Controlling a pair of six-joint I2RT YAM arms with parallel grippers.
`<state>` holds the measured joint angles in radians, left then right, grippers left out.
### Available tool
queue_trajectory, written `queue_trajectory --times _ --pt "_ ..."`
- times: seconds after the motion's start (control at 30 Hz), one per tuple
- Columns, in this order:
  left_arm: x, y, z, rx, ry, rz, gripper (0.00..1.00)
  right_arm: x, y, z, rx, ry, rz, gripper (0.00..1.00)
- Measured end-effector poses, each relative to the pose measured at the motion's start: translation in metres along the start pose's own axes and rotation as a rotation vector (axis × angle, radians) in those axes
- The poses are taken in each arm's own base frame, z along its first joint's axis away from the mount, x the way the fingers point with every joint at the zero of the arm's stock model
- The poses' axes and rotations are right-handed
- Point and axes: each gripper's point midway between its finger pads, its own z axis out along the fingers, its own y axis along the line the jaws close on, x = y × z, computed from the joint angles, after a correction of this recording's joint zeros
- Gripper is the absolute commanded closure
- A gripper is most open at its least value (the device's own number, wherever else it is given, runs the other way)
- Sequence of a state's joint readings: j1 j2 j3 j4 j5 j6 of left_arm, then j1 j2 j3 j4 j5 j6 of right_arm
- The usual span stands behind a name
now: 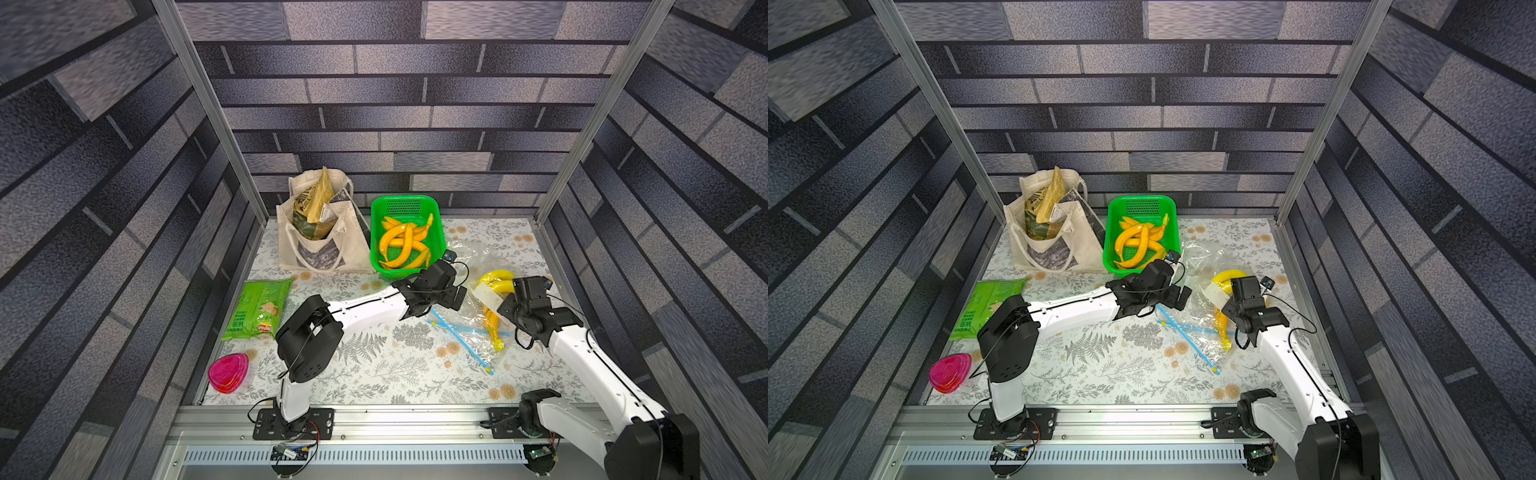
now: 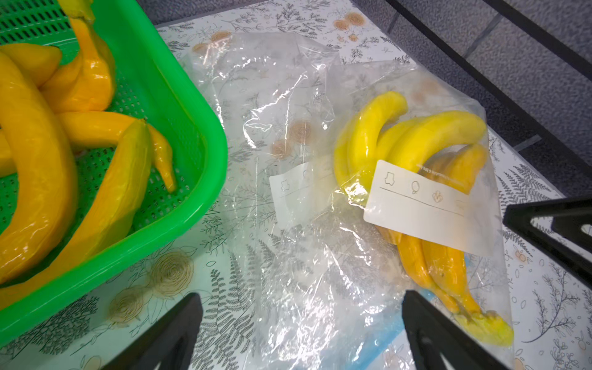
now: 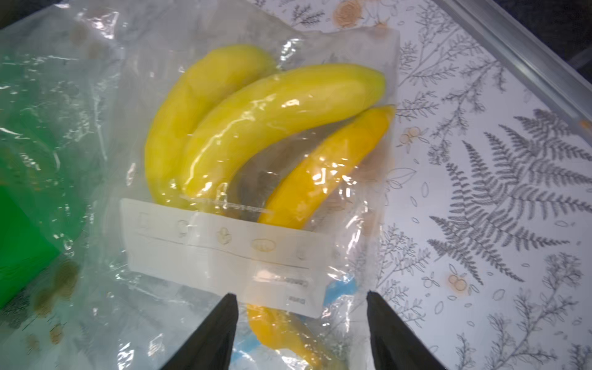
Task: Open the zip-top bag and take out the banana
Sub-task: Move the zipper food storage bag, then unzip the zipper on the zipper food storage bag.
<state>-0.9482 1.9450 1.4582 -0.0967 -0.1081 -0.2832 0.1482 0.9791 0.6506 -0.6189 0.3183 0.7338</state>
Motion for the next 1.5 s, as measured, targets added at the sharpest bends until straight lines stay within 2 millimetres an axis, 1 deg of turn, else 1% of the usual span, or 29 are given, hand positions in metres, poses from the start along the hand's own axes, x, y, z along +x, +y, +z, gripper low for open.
queue_trajectory --times 0.07,0.13,0.2,0.33,0.43,0.47,0.57,0.63,0.7,0.77,0.83,0.93,1.0,1.1,1.17,1.23,1.3,1.37,1.43,1.5 --pt "0.003 -0.006 0.014 0.017 0.034 0.022 0.0 0.003 -0.02 0.002 0.034 -0.006 0.049 0.28" --pt "0.007 -0.01 0.028 0.031 0.071 0.042 0.0 0.004 -0.028 0.002 0.043 -0.012 0.081 0.27" --pt "0.014 -0.013 0.042 0.043 0.111 0.061 0.0 0.005 -0.033 0.007 0.044 -0.004 0.111 0.27" --pt "0.026 -0.018 0.061 0.062 0.179 0.084 0.0 0.017 -0.037 0.025 0.046 0.068 0.148 0.27" --pt "0.036 -0.02 0.072 0.071 0.22 0.094 0.0 0.026 -0.031 0.04 0.027 0.122 0.165 0.27" --pt "0.039 -0.021 0.074 0.077 0.233 0.096 0.03 0.029 -0.028 0.045 0.012 0.138 0.172 0.28" --pt "0.048 -0.025 0.077 0.094 0.266 0.105 0.16 0.034 -0.015 0.057 -0.044 0.176 0.192 0.34" --pt "0.052 -0.03 0.078 0.107 0.28 0.114 0.3 0.034 -0.007 0.061 -0.085 0.182 0.204 0.37" --pt "0.053 -0.039 0.077 0.122 0.282 0.127 0.43 0.028 0.002 0.061 -0.123 0.168 0.208 0.4" --pt "0.055 -0.049 0.075 0.136 0.28 0.145 0.49 0.022 0.006 0.06 -0.141 0.155 0.211 0.41" --pt "0.058 -0.059 0.074 0.149 0.281 0.156 0.58 0.016 0.011 0.06 -0.148 0.146 0.211 0.41" --pt "0.059 -0.068 0.073 0.155 0.261 0.162 0.63 0.004 0.02 0.061 -0.165 0.129 0.21 0.39" --pt "0.061 -0.067 0.071 0.144 0.246 0.158 0.63 -0.004 0.028 0.063 -0.181 0.121 0.209 0.38" --pt "0.061 -0.056 0.061 0.097 0.222 0.145 0.56 -0.014 0.043 0.064 -0.222 0.13 0.187 0.35" --pt "0.054 -0.045 0.055 0.055 0.2 0.123 0.54 -0.023 0.055 0.061 -0.261 0.132 0.16 0.31" --pt "0.043 -0.035 0.052 0.021 0.171 0.096 0.54 -0.031 0.058 0.056 -0.266 0.115 0.139 0.29" --pt "0.033 -0.022 0.051 -0.01 0.148 0.065 0.57 -0.034 0.053 0.049 -0.242 0.095 0.128 0.27" --pt "0.027 -0.009 0.052 -0.033 0.134 0.036 0.6 -0.03 0.041 0.041 -0.208 0.08 0.12 0.27" --pt "0.024 0.003 0.053 -0.053 0.131 0.019 0.62 -0.021 0.029 0.034 -0.185 0.077 0.119 0.27" --pt "0.022 0.013 0.054 -0.073 0.127 0.002 0.62 -0.005 0.016 0.031 -0.166 0.098 0.118 0.29"
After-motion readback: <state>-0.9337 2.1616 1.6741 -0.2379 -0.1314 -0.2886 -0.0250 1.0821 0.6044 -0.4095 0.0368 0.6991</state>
